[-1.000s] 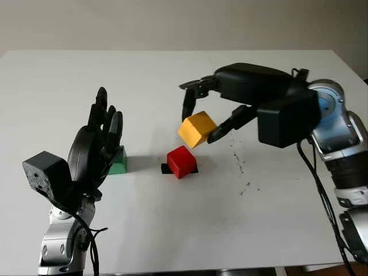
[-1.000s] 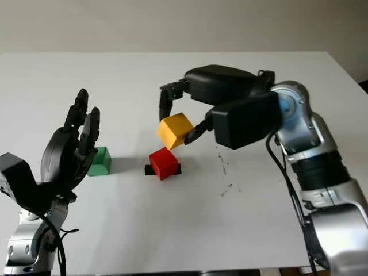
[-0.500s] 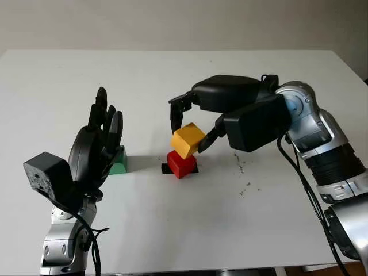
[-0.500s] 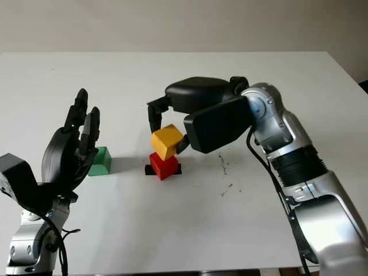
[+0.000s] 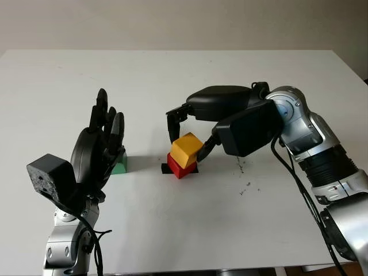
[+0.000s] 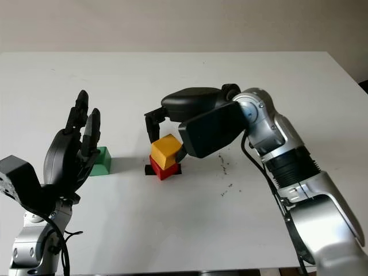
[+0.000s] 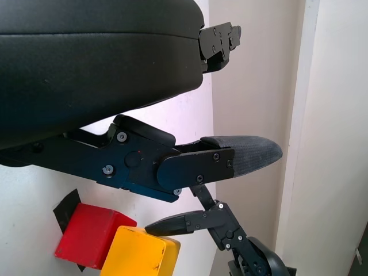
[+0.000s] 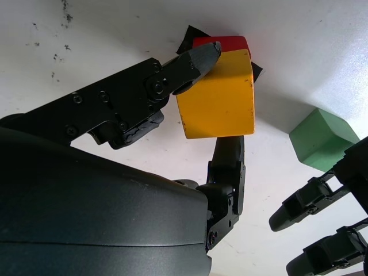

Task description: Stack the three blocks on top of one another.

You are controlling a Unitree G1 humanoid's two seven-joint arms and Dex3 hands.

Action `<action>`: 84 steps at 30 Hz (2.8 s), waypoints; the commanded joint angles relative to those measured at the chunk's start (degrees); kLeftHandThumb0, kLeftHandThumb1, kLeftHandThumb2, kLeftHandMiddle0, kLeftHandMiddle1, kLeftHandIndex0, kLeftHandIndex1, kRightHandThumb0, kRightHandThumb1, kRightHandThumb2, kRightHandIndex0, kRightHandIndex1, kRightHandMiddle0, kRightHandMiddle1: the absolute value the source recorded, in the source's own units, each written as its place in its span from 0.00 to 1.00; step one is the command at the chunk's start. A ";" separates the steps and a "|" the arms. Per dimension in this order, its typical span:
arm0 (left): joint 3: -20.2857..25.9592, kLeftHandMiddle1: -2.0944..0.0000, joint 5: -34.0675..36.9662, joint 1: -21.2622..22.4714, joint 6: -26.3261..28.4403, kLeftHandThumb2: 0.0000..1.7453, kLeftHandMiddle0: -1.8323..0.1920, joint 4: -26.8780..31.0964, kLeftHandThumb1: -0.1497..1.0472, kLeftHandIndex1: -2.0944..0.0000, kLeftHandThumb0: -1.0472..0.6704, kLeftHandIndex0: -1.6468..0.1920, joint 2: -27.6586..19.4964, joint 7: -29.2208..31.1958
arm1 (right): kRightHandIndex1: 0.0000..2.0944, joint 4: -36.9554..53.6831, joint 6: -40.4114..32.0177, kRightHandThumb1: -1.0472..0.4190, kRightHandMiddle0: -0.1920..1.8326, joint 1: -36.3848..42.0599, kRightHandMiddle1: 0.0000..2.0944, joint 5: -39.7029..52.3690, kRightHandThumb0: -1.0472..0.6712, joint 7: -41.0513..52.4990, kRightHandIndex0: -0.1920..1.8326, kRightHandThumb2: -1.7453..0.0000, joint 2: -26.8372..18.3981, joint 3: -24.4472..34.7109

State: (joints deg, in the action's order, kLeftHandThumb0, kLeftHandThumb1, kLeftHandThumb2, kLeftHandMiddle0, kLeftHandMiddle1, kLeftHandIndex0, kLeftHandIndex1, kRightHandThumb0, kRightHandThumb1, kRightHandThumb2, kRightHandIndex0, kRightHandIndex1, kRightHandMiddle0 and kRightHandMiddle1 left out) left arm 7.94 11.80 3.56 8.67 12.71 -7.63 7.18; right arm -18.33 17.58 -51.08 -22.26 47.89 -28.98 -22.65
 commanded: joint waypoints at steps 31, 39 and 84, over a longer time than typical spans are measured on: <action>0.10 0.98 0.04 -1.10 -1.44 0.30 0.99 0.83 1.00 0.98 0.17 1.00 0.75 0.10 | 0.02 -1.72 0.55 0.06 0.26 -1.55 0.74 -0.85 0.38 -1.10 0.21 0.97 1.00 0.13; 0.04 0.98 0.20 -1.15 -1.64 0.30 0.99 0.65 1.00 0.98 0.18 1.00 0.99 0.27 | 0.01 -1.36 -1.07 0.08 0.16 -1.01 0.61 -0.54 0.32 0.29 0.18 0.97 0.86 0.15; 1.77 0.98 1.81 1.01 -0.85 0.30 0.99 -1.23 1.00 0.98 0.18 1.00 -1.57 2.85 | 0.01 31.68 -32.64 0.00 0.04 33.97 0.02 21.37 0.18 -26.55 0.03 0.62 6.99 29.47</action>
State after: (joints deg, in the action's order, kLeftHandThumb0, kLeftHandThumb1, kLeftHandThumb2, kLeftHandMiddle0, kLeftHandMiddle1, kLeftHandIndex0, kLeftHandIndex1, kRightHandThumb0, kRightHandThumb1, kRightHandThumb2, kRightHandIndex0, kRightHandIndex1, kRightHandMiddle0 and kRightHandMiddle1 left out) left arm 9.45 13.26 3.83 7.99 11.63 -8.70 9.56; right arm 10.94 -13.45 -18.37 -2.28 22.45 -23.76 5.87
